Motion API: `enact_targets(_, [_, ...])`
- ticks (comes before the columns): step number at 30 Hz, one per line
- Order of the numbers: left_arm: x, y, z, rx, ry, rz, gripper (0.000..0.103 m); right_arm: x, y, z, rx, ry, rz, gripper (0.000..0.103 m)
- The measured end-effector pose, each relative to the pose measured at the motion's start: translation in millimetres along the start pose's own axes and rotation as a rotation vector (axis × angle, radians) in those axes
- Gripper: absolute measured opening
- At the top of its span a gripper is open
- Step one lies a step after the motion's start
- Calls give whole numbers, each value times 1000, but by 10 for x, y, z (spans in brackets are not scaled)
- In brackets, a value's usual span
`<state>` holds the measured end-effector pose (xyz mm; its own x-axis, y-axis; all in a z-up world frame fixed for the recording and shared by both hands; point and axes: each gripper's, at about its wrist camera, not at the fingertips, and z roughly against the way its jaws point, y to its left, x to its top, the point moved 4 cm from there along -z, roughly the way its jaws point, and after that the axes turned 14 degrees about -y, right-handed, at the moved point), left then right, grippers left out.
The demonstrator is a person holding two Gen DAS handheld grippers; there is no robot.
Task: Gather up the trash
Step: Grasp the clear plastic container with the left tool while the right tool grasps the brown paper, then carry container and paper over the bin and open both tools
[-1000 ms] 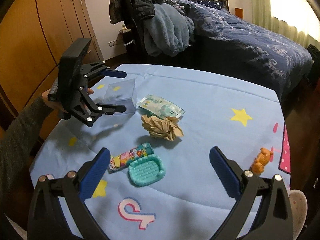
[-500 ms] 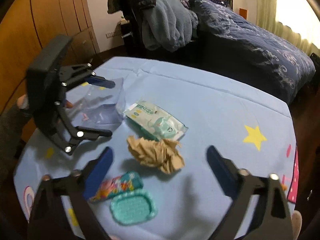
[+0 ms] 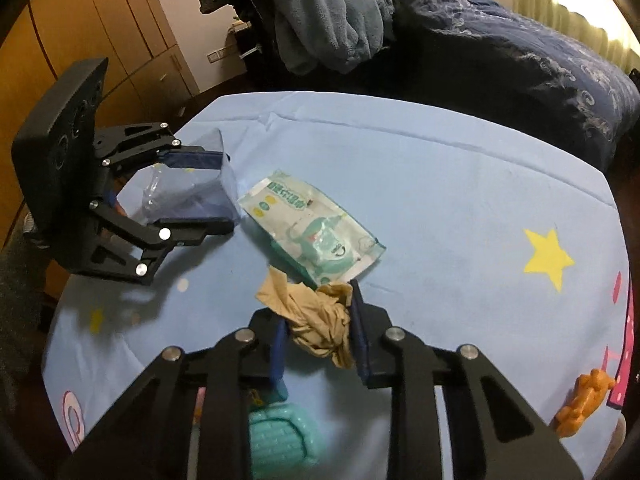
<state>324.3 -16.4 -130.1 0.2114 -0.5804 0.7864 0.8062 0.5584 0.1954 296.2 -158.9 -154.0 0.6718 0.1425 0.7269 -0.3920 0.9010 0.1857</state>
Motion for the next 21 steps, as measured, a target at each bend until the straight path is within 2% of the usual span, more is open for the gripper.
enact_targets(6, [-12, -18, 37, 13, 9, 1, 56, -46, -1, 124, 17, -28, -20, 26])
enact_targets(13, [66, -67, 319, 82, -5, 41, 58, -102, 9, 516, 28, -97, -30, 26])
enact_targets(17, [313, -344, 560, 89, -38, 36, 62, -230, -51, 916, 15, -153, -55, 26])
enact_targets(21, [678, -867, 596, 34, -69, -6, 63, -434, -209, 1409, -32, -217, -95, 27])
